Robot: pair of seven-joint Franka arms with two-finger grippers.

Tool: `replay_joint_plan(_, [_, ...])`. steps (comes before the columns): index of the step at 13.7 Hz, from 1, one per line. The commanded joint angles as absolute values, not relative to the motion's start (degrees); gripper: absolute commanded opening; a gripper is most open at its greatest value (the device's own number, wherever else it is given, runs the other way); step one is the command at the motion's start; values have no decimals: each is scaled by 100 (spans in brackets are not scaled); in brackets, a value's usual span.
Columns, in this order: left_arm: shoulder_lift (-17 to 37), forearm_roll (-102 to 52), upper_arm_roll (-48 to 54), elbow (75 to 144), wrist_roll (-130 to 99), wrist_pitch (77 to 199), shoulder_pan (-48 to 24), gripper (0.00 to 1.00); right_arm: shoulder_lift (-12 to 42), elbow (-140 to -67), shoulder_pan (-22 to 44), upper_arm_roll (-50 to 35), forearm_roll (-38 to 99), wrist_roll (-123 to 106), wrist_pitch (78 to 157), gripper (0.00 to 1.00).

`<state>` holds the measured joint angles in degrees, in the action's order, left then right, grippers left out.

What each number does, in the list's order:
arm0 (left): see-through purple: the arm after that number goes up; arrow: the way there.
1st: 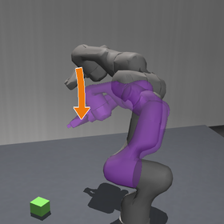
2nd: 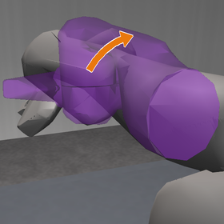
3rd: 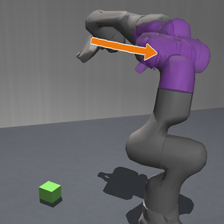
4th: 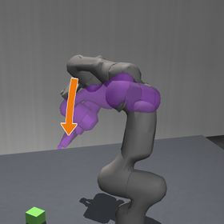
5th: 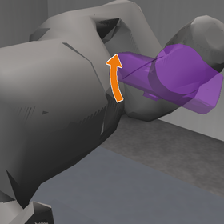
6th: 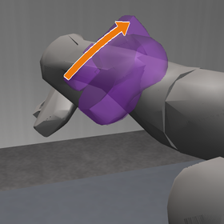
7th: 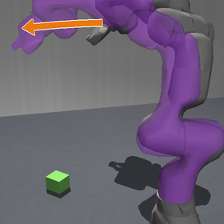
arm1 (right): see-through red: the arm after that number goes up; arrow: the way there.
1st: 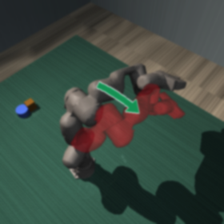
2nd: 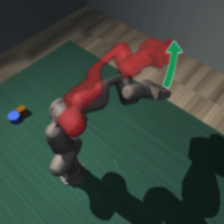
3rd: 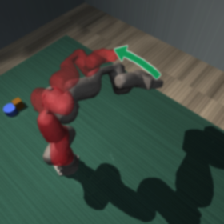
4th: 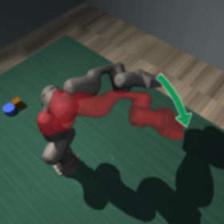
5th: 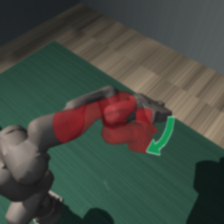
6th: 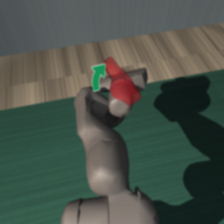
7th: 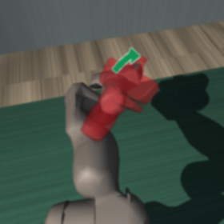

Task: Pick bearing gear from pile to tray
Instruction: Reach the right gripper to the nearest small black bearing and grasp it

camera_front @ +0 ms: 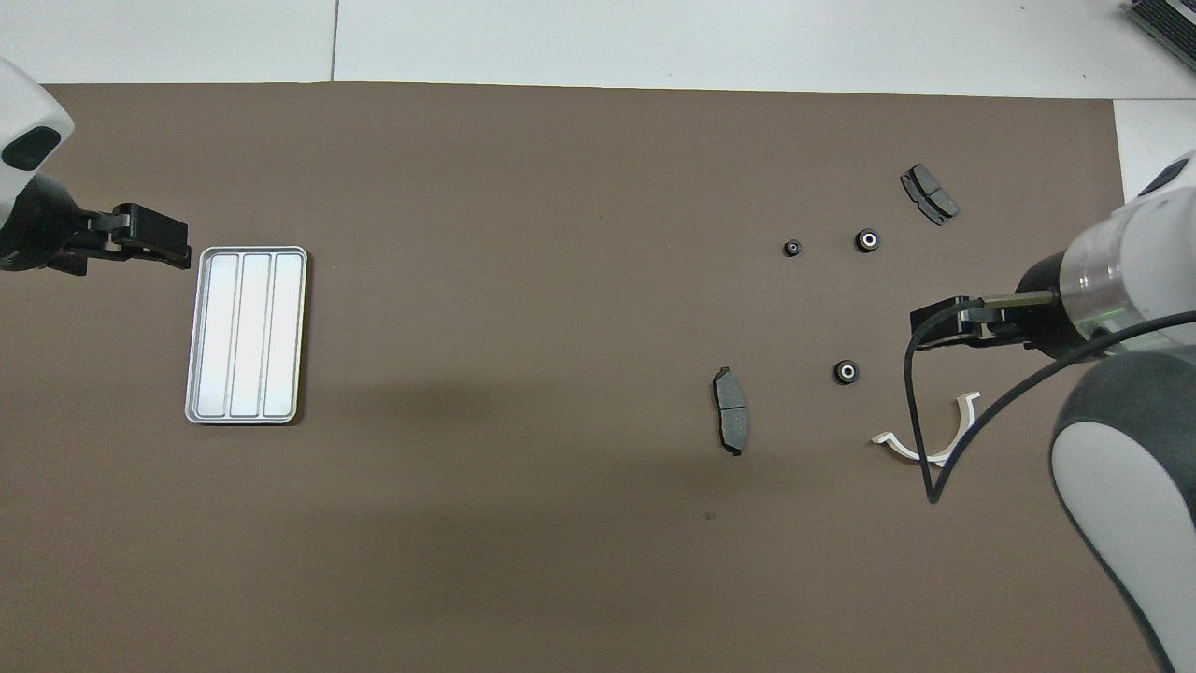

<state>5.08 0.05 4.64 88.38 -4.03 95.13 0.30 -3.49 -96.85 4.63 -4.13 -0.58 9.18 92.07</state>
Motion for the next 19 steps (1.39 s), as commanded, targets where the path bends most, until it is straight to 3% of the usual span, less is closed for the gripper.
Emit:
replay_joint_plan(1, [325,0,466,9044,-360,9598,70,100,-510,-9861,448,-396,0,773,9229,100])
replay_joint_plan(9, [334,0,466,9053,-360,9598,70,100,-527,-10028,369,-396,0,756,9544,100])
replay_joint_plan(13, [325,0,466,9044,-360,9598,70,100,-598,-10608,369,-396,17,703,10177,100])
replay_joint_plan(19, [334,0,466,9044,-360,9598,70,100,-247,-11626,422,-404,9,694,11625,100])
